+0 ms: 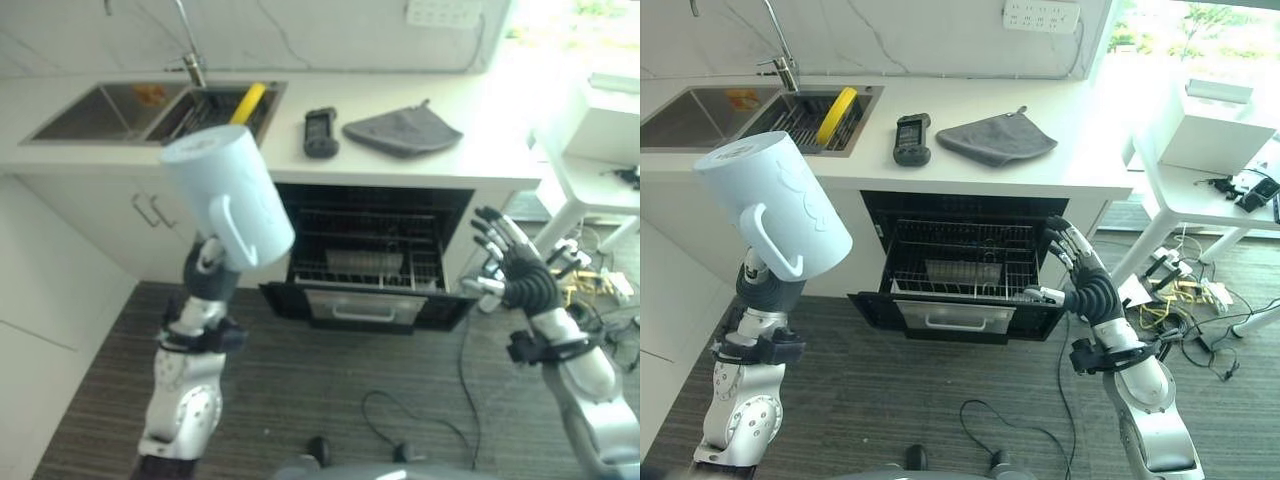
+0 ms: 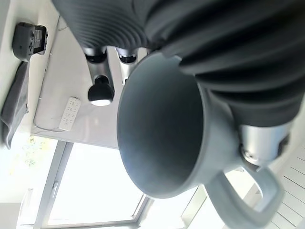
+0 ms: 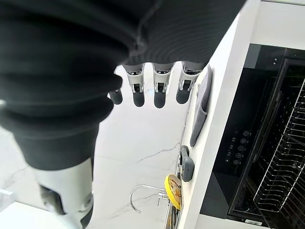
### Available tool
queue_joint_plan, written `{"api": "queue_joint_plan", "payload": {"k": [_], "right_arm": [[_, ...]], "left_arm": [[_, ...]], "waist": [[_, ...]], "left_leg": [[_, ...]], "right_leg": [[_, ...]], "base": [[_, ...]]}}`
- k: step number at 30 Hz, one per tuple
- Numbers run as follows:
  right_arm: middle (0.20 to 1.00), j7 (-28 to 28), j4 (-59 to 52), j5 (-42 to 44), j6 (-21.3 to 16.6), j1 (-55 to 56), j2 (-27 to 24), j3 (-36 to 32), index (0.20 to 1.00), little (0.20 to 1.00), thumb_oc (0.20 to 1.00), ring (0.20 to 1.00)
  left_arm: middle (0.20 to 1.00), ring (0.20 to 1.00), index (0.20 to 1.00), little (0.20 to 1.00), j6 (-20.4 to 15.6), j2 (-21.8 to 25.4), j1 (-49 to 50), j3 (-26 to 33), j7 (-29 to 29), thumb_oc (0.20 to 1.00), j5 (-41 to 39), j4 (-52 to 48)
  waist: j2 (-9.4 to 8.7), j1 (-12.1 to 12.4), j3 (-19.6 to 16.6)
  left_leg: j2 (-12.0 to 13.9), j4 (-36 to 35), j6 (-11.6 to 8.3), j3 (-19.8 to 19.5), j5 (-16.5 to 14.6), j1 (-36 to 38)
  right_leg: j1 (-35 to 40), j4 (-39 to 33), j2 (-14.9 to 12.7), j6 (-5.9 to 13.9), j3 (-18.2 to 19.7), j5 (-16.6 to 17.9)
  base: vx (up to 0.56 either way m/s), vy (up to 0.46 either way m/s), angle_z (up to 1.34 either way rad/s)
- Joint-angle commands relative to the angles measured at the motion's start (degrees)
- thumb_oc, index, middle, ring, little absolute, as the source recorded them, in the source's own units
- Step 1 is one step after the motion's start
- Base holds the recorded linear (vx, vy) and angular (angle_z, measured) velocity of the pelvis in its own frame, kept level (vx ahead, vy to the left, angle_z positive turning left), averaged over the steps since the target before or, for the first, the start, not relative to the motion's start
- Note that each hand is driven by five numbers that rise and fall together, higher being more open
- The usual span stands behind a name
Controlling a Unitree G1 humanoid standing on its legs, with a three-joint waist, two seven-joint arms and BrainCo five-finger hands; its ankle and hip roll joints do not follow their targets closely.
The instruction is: Place the dishes in the dishwasher.
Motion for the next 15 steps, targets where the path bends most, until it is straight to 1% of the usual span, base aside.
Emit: {"api": "queue_joint_plan", "payload": {"k": [1,4,8,12,15], "right_arm": [[1.000,-1.8,-4.0,0.3,-5.6,-1.7,0.8,-0.6,1.000,1.000,1.000,1.000],[1.000,-3.0,-3.8,0.1,-5.4,-2.7,1.2,-0.3,1.000,1.000,1.000,1.000],[1.000,-3.0,-4.0,-0.3,-4.9,-2.6,1.4,-0.2,1.000,1.000,1.000,1.000],[1.000,-3.2,-3.9,-0.4,-5.1,-2.6,1.2,-0.2,1.000,1.000,1.000,1.000],[1.000,-3.3,-4.6,-0.7,-4.5,-2.4,1.5,-0.3,1.000,1.000,1.000,1.000]], "left_arm": [[0.200,0.200,0.200,0.200,-5.0,3.2,-1.6,2.3,-0.3,0.200,1.5,-1.9],[0.200,0.200,0.200,0.200,-5.3,3.2,-1.5,2.3,-0.5,0.200,1.5,-1.7],[0.200,0.200,0.200,0.200,-5.3,3.1,-1.3,2.7,-0.1,0.200,1.6,-1.8],[0.200,0.200,0.200,0.200,-5.2,3.0,-1.6,2.6,0.0,0.200,1.5,-1.8],[0.200,0.200,0.200,0.200,-5.0,2.7,-1.5,2.4,0.0,0.200,2.0,-2.3]], "waist": [[-0.58,0.6,-3.0],[-0.17,0.7,-3.2],[0.08,0.5,-3.4],[0.07,0.4,-3.4],[-0.19,0.3,-3.3]], "left_leg": [[3.6,0.0,-1.19,-0.8,-4.0,1.1],[3.5,0.0,-1.12,-1.0,-4.1,1.3],[3.4,0.0,-1.13,-1.0,-4.2,1.5],[3.3,0.0,-1.17,-1.2,-4.2,1.5],[3.3,0.0,-1.19,-1.3,-4.3,1.5]], "right_leg": [[0.5,0.0,-3.1,3.53,-2.1,-0.5],[0.5,0.0,-3.0,3.48,-2.1,-0.6],[0.5,0.0,-2.8,3.39,-2.0,-0.7],[0.5,0.0,-2.7,3.24,-1.8,-0.8],[0.4,0.0,-2.6,3.31,-1.8,-0.8]], "base": [[0.00,0.000,0.00],[0.00,0.000,0.00],[0.00,0.000,0.00],[0.00,0.000,0.00],[0.00,0.000,0.00]]}}
